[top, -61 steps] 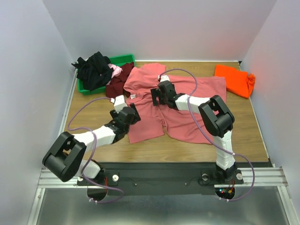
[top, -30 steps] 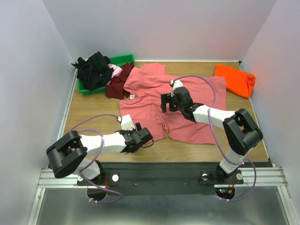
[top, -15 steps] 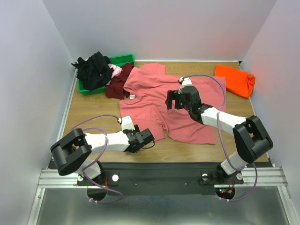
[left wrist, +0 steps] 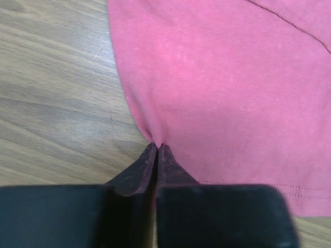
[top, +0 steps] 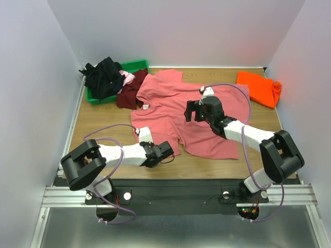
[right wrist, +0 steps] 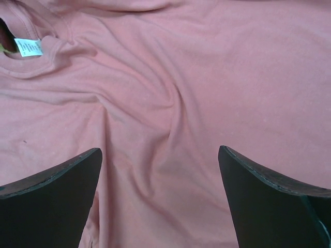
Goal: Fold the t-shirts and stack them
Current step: Flatten the tshirt out
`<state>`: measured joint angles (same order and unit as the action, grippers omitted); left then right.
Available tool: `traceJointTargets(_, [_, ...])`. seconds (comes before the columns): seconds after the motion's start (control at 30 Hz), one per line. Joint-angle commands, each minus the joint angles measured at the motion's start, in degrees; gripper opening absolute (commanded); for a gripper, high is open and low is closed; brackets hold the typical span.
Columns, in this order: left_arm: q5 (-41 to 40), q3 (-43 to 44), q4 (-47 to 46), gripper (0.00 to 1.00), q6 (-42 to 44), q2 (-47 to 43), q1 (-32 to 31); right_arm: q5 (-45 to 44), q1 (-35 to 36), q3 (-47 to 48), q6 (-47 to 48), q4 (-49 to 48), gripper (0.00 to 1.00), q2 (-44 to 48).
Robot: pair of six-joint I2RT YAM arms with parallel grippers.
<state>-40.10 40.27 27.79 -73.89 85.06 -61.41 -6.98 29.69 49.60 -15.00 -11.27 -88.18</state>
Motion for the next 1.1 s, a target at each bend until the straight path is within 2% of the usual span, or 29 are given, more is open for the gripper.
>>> traceJointTargets(0.0, [0.81, 0.77, -0.01, 0.0, 2.07, 0.11, -0.47, 0.13, -0.25, -1.96, -0.99, -2.97, 1.0, 5.55])
traceJointTargets(0.1, [-0.86, 1.65, -3.95, 0.0, 4.97, -0.24, -0.38, 1.09, -0.16, -6.26, -2.39, -2.88, 1.0, 9.24])
traceJointTargets(0.2, [-2.97, 3.84, -8.09, 0.0, 11.64, 0.11, 0.32, 1.27, 0.1, -11.62, -4.33, -2.8, 1.0, 14.34])
traceJointTargets(0.37, [-5.08, 5.7, -14.68, 0.0, 24.21, -1.47, 4.18, -4.87, 1.68, -16.64, -7.05, 1.94, 1.0, 19.97])
traceJointTargets(0.53, [-2.98, 2.98, -26.72, 0.0, 33.01, -7.0, 9.55, -8.74, 2.04, -19.54, -9.95, 5.37, 1.0, 21.03])
traceJointTargets(0.67, [1.85, 0.16, -33.67, 0.0, 38.19, -8.85, 12.71, -10.85, 2.12, -17.98, -10.83, 6.61, 1.0, 16.91])
traceJointTargets(0.7, [2.3, -0.1, -34.72, 0.0, 39.25, -8.94, 13.24, -10.77, 2.04, -17.35, -11.01, 6.7, 1.0, 13.51])
traceJointTargets(0.87, [4.93, -2.82, -38.07, 0.0, 40.49, -11.05, 17.8, -11.47, 2.04, -11.92, -11.63, 6.61, 1.0, 4.44])
traceJointTargets(1.07, [4.24, -3.53, -38.16, 0.0, 41.19, -13.77, 20.09, -8.85, 2.04, -6.37, -10.57, 5.82, 1.0, -4.52])
